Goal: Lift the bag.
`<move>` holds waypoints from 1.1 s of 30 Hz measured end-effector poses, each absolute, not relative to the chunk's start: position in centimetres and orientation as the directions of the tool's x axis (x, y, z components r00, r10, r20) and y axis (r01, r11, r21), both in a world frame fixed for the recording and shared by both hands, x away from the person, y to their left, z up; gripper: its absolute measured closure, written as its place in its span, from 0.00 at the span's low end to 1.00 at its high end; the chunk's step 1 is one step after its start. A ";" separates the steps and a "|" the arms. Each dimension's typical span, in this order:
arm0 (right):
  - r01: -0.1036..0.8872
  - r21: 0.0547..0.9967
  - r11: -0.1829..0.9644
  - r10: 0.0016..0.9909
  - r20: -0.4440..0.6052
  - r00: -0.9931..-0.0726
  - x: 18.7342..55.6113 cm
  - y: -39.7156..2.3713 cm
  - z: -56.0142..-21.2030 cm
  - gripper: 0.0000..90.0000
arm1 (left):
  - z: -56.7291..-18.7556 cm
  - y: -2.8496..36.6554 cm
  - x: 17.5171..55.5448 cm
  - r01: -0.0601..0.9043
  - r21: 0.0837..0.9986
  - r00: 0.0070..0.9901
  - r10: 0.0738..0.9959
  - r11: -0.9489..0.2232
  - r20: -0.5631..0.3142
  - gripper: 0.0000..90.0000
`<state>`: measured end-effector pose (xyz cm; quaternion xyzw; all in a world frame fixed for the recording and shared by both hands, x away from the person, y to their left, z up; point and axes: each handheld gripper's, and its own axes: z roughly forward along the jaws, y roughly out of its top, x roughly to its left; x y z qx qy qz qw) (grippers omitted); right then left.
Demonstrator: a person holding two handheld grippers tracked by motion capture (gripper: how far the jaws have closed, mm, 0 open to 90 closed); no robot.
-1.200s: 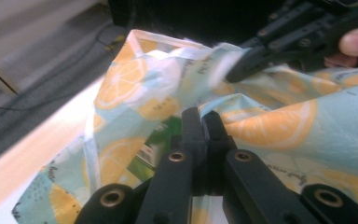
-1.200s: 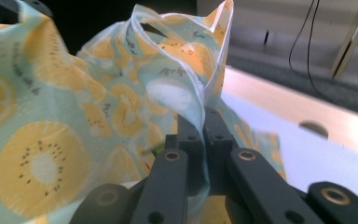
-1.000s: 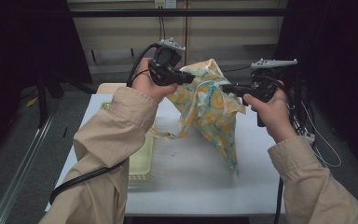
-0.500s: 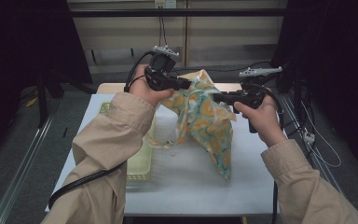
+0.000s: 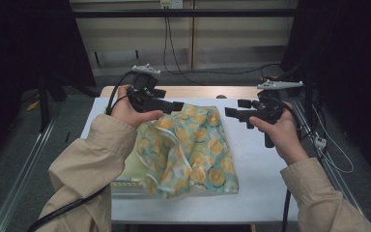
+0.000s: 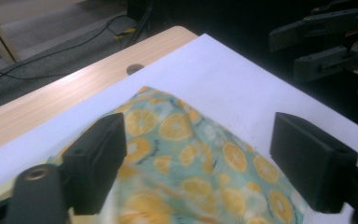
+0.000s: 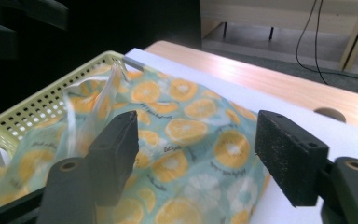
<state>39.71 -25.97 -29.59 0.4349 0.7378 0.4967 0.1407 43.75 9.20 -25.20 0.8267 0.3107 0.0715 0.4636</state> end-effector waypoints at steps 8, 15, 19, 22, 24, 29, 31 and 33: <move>0.513 0.843 0.160 0.787 0.204 -0.582 38.5 -26.9 -32.9 0.28 | -27.4 12.2 42.5 0.454 0.804 0.790 0.592 -0.384 -0.163 0.10; 0.510 0.839 0.190 0.784 0.183 -0.593 36.6 -27.3 -35.7 0.24 | -29.7 14.3 41.0 0.440 0.810 0.797 0.584 -0.387 -0.154 0.08; 0.520 0.834 0.183 0.783 0.197 -0.591 35.6 -27.8 -37.1 0.24 | -31.0 15.4 40.1 0.452 0.806 0.791 0.589 -0.381 -0.166 0.08; 0.525 0.831 0.186 0.784 0.196 -0.589 34.9 -28.1 -37.9 0.24 | -31.8 16.0 39.7 0.450 0.802 0.792 0.590 -0.394 -0.155 0.08; 0.520 0.832 0.194 0.787 0.185 -0.589 34.5 -28.2 -38.2 0.24 | -32.2 16.3 39.4 0.453 0.798 0.790 0.595 -0.397 -0.152 0.08; 0.529 0.815 0.236 0.788 0.158 -0.595 33.4 -28.5 -39.3 0.23 | -33.6 17.1 38.6 0.448 0.789 0.792 0.596 -0.422 -0.131 0.09; 0.534 0.811 0.240 0.786 0.161 -0.597 33.0 -28.6 -39.8 0.23 | -34.1 17.4 38.3 0.453 0.782 0.791 0.597 -0.427 -0.133 0.09; 0.537 0.809 0.239 0.786 0.163 -0.596 32.6 -28.7 -40.1 0.23 | -34.5 17.8 38.1 0.453 0.783 0.791 0.597 -0.425 -0.134 0.09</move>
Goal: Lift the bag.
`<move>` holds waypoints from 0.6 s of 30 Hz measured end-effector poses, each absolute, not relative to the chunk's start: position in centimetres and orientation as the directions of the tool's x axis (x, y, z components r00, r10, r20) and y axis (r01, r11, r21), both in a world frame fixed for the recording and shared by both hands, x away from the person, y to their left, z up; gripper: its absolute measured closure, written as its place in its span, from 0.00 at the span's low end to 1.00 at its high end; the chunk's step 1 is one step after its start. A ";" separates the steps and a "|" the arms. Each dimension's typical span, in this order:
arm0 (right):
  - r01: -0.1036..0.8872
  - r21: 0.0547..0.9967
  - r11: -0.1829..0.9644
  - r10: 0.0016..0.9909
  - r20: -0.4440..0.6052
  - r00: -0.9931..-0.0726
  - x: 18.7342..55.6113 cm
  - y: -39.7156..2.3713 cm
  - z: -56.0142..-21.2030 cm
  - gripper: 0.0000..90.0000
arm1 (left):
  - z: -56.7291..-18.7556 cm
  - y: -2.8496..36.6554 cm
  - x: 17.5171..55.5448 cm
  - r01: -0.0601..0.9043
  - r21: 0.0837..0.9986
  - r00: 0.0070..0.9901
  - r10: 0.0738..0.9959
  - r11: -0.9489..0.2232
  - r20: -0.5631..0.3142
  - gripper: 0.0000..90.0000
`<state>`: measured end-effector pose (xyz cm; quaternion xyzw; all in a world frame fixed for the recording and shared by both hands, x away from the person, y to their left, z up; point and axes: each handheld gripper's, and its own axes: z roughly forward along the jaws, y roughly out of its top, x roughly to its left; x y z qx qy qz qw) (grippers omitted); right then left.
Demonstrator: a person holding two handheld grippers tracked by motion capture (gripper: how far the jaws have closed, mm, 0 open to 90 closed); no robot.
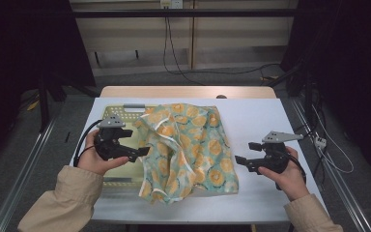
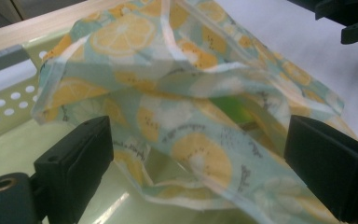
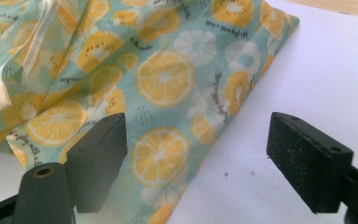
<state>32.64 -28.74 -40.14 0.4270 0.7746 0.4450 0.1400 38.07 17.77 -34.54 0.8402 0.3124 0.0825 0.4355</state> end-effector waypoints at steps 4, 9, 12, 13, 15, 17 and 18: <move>0.540 0.807 0.237 0.786 0.167 -0.595 32.0 -29.1 -40.8 0.23 | -35.5 18.5 37.4 0.455 0.783 0.791 0.596 -0.425 -0.137 0.09; 0.543 0.802 0.248 0.789 0.158 -0.594 31.2 -29.3 -41.6 0.23 | -36.4 19.3 36.8 0.469 0.782 0.780 0.608 -0.409 -0.149 0.09; 0.542 0.803 0.248 0.792 0.155 -0.591 30.7 -29.6 -42.1 0.23 | -37.0 19.9 36.2 0.467 0.786 0.775 0.616 -0.406 -0.143 0.09; 0.544 0.803 0.244 0.791 0.159 -0.591 30.6 -29.7 -42.3 0.23 | -37.1 20.0 36.1 0.469 0.787 0.772 0.618 -0.401 -0.146 0.09; 0.545 0.801 0.246 0.793 0.157 -0.589 30.4 -29.8 -42.5 0.23 | -37.4 20.4 35.7 0.472 0.789 0.770 0.619 -0.394 -0.152 0.09; 0.551 0.798 0.246 0.791 0.163 -0.589 30.2 -29.9 -42.8 0.23 | -37.9 20.7 35.4 0.477 0.789 0.768 0.621 -0.387 -0.160 0.09; 0.551 0.798 0.243 0.792 0.164 -0.588 30.1 -29.9 -43.0 0.23 | -38.2 20.7 35.3 0.487 0.782 0.764 0.623 -0.389 -0.166 0.08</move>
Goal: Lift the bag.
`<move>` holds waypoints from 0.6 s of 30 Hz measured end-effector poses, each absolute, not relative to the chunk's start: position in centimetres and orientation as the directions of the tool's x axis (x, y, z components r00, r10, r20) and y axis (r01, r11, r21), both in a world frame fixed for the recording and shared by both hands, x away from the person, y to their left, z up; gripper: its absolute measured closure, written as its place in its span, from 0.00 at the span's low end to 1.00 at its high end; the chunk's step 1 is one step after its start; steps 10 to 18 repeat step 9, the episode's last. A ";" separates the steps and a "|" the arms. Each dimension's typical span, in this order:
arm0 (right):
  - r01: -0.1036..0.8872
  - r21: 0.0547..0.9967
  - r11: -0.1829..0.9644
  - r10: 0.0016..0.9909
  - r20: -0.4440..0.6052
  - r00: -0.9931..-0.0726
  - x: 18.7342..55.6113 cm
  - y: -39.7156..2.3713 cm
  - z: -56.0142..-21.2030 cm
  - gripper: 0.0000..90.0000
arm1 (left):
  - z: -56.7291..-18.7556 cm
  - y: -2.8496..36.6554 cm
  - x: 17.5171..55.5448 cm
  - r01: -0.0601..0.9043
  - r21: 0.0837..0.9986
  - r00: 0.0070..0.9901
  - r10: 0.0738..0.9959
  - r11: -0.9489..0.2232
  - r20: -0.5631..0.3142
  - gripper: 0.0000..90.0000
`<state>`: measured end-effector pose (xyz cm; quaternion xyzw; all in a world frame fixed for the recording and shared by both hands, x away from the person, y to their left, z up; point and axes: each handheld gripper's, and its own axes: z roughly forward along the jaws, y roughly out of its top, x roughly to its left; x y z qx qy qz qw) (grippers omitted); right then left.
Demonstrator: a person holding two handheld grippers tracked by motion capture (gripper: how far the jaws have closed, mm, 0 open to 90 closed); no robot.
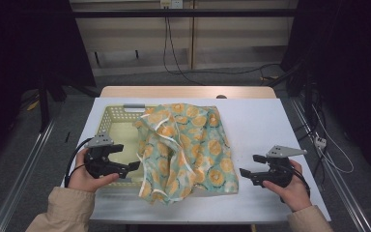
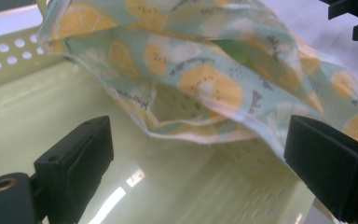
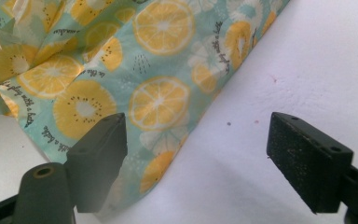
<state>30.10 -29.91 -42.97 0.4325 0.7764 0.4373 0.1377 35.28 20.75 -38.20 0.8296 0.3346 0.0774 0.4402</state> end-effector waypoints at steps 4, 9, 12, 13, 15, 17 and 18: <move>0.548 0.801 0.241 0.790 0.166 -0.590 29.8 -30.0 -43.3 0.23 | -39.0 21.1 35.0 0.492 0.769 0.765 0.624 -0.408 -0.159 0.09; 0.542 0.806 0.240 0.787 0.164 -0.594 29.5 -30.1 -43.4 0.22 | -39.7 21.4 34.6 0.496 0.763 0.762 0.629 -0.414 -0.154 0.08; 0.542 0.806 0.240 0.787 0.164 -0.594 29.5 -30.1 -43.4 0.22 | -39.7 21.4 34.6 0.496 0.763 0.762 0.629 -0.414 -0.154 0.08; 0.542 0.806 0.240 0.787 0.164 -0.594 29.5 -30.1 -43.4 0.22 | -39.7 21.4 34.6 0.496 0.763 0.762 0.629 -0.414 -0.154 0.08; 0.542 0.806 0.240 0.787 0.164 -0.594 29.5 -30.1 -43.4 0.22 | -39.7 21.4 34.6 0.496 0.763 0.762 0.629 -0.414 -0.154 0.08; 0.542 0.806 0.240 0.787 0.164 -0.594 29.5 -30.1 -43.4 0.22 | -39.7 21.4 34.6 0.496 0.763 0.762 0.629 -0.414 -0.154 0.08; 0.542 0.806 0.240 0.787 0.164 -0.594 29.5 -30.1 -43.4 0.22 | -39.7 21.4 34.6 0.496 0.763 0.762 0.629 -0.414 -0.154 0.08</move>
